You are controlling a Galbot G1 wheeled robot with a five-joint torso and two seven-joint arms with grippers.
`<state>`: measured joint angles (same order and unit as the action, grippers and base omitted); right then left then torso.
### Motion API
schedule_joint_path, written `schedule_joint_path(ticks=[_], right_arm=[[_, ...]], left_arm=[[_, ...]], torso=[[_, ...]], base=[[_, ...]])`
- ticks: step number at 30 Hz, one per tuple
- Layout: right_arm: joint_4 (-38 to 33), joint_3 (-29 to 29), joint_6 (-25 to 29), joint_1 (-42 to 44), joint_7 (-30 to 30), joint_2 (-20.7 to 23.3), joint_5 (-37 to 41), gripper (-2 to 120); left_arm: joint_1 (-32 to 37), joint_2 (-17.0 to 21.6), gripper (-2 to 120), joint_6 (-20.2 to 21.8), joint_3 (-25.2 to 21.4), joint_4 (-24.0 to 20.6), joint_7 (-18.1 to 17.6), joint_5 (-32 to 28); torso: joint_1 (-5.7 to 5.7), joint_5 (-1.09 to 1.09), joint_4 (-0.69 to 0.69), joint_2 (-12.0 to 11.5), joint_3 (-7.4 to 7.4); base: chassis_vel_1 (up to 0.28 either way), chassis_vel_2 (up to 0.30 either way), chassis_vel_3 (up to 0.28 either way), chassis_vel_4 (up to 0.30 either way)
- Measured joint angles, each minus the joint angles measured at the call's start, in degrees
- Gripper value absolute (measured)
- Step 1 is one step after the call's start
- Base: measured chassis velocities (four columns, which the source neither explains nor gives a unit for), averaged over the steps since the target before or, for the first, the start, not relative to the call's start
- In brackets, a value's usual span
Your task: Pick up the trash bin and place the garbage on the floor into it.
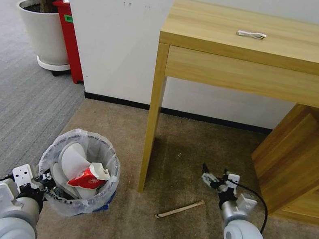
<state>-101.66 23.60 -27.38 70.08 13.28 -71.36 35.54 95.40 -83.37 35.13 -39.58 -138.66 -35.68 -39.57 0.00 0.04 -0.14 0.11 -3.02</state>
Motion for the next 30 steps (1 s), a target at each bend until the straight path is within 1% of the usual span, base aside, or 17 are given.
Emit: schedule_joint_path(ticks=[1,2,3,4,5,6,8,10,11,16,19,23,30], right_arm=[[0.5,-0.8,-3.1,-1.1,2.3,-0.1,2.2,100],[0.5,-0.8,-3.1,-1.1,2.3,-0.1,2.2,100],[1.2,-1.9,-6.5,-2.4,5.5,-0.2,4.4,100],[2.2,-3.0,-8.7,-3.2,7.9,-0.4,5.4,100],[2.2,-3.0,-8.7,-3.2,7.9,-0.4,5.4,100],[3.5,-4.1,-10.3,-3.9,9.8,-0.7,5.6,100],[4.5,-4.8,-11.1,-4.4,10.6,-0.8,5.5,100],[8.2,-6.7,-14.3,-5.8,13.0,-1.8,5.3,100],[9.4,-7.1,-15.0,-6.2,13.4,-2.1,5.5,100],[12.4,-7.5,-15.6,-7.2,14.0,-2.9,6.0,100],[15.4,-7.3,-15.5,-8.2,14.8,-4.1,7.8,100],[17.5,-6.5,-15.2,-9.1,16.1,-5.2,10.5,100],[20.2,-5.7,-13.9,-9.4,17.0,-6.1,11.2,100]], left_arm=[[0.0,0.0,1,0.0,-0.1,0.0,0.0,0.0],[0.0,0.0,1,0.0,-0.1,0.0,0.0,0.0],[-0.1,0.0,1,0.0,-0.2,0.1,0.0,0.0],[-0.2,0.0,1,0.0,-0.4,0.1,0.0,-0.1],[-0.2,0.0,1,0.0,-0.4,0.1,0.0,-0.1],[-0.2,0.1,1,0.0,-0.5,0.2,0.0,-0.2],[-0.3,0.1,1,0.0,-0.5,0.2,0.0,-0.2],[-0.5,0.2,1,0.0,-0.5,0.4,0.0,-0.3],[-0.6,0.1,1,0.0,-0.4,0.5,0.0,-0.3],[-0.7,-0.1,1,0.0,0.1,0.9,0.1,-0.2],[-0.6,-0.2,1,0.0,0.3,0.9,0.2,-0.1],[-0.4,0.0,1,-0.1,0.1,0.6,0.3,-0.2],[0.1,0.0,1,-0.3,-0.1,0.4,0.6,-0.3]], torso=[[0.0,0.0,0.0,0.0,-0.01],[0.0,0.0,0.0,0.0,-0.01],[0.0,0.0,0.01,0.0,0.0],[0.0,-0.01,0.01,0.0,0.0],[0.0,-0.01,0.01,0.0,0.0],[0.0,0.01,0.01,0.0,0.0],[0.0,0.01,0.01,0.0,0.0],[0.0,0.01,0.0,0.0,-0.01],[0.0,0.01,0.0,0.0,0.0],[0.0,0.0,0.0,0.0,0.0],[0.0,0.0,0.0,0.0,0.0],[0.0,0.0,0.0,0.0,0.0],[0.0,0.0,0.0,0.0,0.0]], base=[[0.0,0.0,0.0,0.0],[0.0,0.0,0.0,0.0],[0.0,0.0,0.0,0.0],[0.0,0.0,0.0,0.0],[0.0,0.0,0.0,0.0],[0.0,0.0,0.0,0.0],[0.0,0.0,0.0,0.0],[0.0,0.0,0.0,0.0],[0.0,0.0,0.0,0.0],[0.0,0.0,0.0,0.0],[0.0,0.0,0.0,0.0],[0.0,0.0,0.0,0.0],[0.0,0.0,0.0,0.0]])
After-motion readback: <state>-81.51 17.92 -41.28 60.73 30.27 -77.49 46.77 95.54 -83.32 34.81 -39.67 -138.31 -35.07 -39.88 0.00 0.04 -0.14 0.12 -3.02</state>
